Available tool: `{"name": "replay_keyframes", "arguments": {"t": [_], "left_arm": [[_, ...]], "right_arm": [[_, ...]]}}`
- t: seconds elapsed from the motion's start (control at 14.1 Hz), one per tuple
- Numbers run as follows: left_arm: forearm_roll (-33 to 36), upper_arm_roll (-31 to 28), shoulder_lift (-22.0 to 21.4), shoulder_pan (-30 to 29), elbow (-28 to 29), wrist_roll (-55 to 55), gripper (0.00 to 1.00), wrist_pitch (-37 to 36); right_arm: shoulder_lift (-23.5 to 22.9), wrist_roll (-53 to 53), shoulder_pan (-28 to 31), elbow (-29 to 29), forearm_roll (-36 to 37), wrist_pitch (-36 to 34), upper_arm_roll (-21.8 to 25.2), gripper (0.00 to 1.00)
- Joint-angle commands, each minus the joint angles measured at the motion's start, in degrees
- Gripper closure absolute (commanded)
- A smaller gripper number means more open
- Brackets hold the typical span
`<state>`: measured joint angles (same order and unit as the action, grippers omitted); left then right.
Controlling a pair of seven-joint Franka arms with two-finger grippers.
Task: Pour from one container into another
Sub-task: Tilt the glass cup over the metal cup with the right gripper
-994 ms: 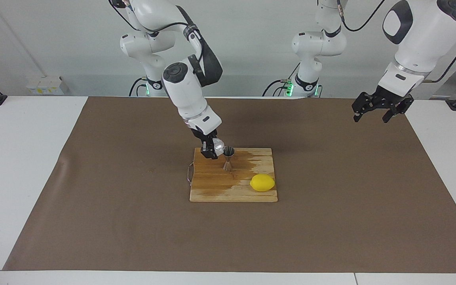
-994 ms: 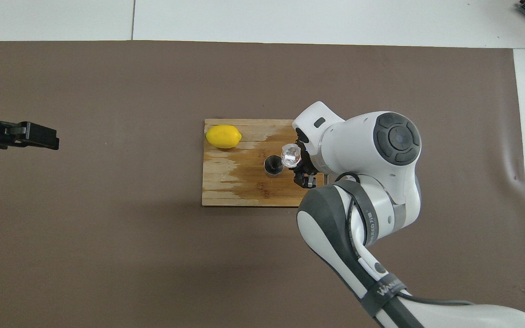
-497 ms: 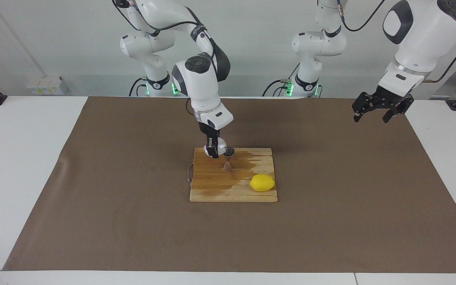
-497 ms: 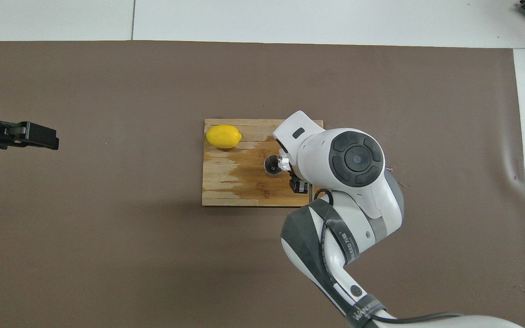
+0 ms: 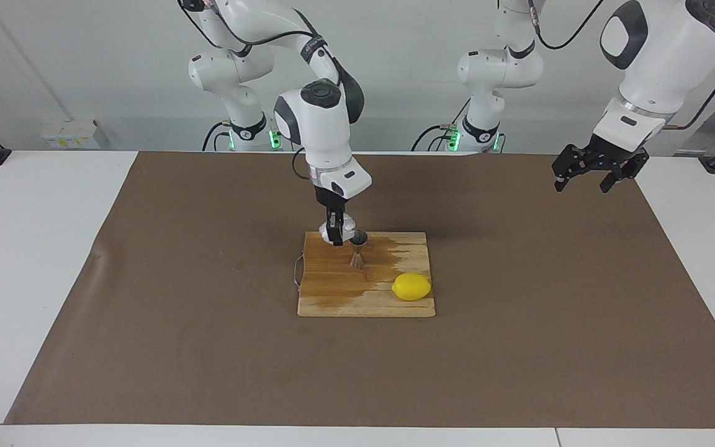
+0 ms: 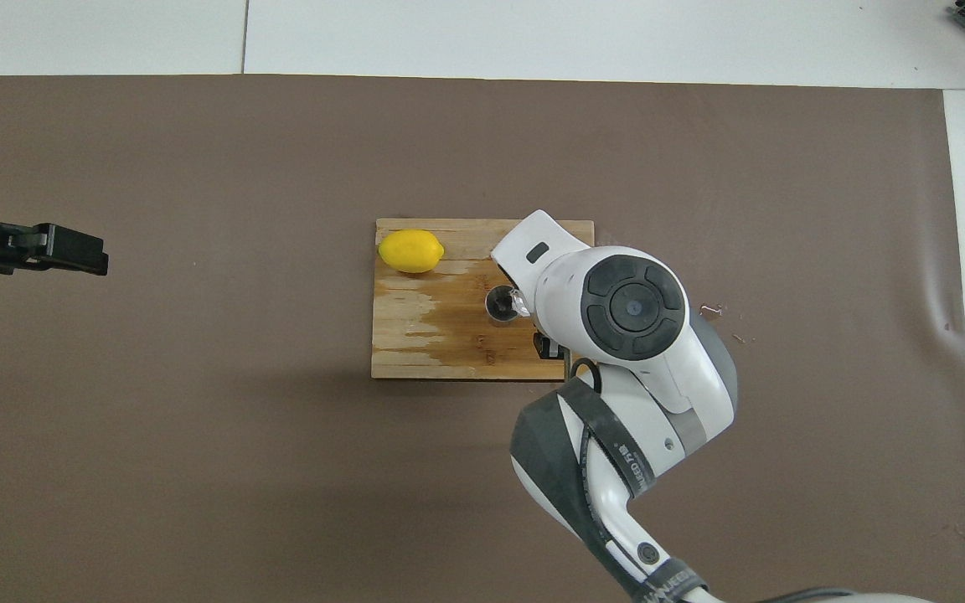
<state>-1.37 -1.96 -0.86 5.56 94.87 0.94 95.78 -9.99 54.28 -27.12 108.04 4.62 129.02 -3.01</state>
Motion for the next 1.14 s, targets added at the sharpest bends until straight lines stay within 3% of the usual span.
{"name": "replay_keyframes", "arguments": {"t": [0.0, 0.5, 1.06], "left_arm": [[-0.39, 0.20, -1.51, -0.55, 1.55, 0.12, 0.00, -0.06], [-0.39, 0.20, -1.51, -0.55, 1.55, 0.12, 0.00, -0.06], [-0.39, 0.20, -1.51, -0.55, 1.55, 0.12, 0.00, -0.06]], "right_arm": [[1.90, -1.72, -0.13, 0.24, 1.97, -1.93, 0.02, 0.99], [2.51, 1.17, 0.75, 0.77, -3.03, -0.62, -0.42, 0.99], [6.73, 17.41, 6.98, 1.30, -22.78, 0.97, -0.42, 1.00]]}}
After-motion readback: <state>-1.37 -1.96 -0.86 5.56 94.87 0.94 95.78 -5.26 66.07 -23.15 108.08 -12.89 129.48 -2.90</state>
